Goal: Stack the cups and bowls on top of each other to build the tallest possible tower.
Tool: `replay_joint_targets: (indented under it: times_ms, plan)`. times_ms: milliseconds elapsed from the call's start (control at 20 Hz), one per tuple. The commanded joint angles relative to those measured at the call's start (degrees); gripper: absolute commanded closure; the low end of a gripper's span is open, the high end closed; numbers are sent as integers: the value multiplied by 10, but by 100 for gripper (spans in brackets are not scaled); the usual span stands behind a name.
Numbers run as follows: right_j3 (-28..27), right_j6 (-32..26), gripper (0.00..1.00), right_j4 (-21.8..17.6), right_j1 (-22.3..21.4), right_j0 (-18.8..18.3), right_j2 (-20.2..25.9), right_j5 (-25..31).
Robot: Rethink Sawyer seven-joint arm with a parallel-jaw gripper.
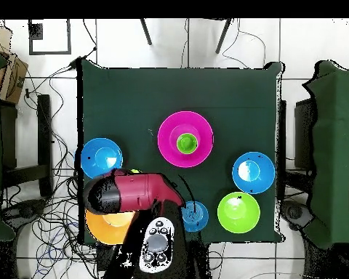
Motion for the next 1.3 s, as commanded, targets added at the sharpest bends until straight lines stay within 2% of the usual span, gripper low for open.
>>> replay_joint_targets:
  times_ms: [50,250,400,550,750,900,1050,1200,1300]
  plan:
    - [12,68,0,3,18,9,23,7]
    - [5,34,0,-8,12,-9,29,23]
    - [-14,-42,0,-35,3,-56,51,43]
    - [-18,-94,0,-56,20,-104,88,24]
    - [-14,-79,0,-77,27,-113,114,-9]
    - [-32,-90,0,-95,37,-125,134,-3]
    - [-68,-104,0,-104,71,-139,162,19]
    - [-114,-87,0,-103,95,-124,168,46]
    - [-123,-64,0,-95,89,-104,163,69]
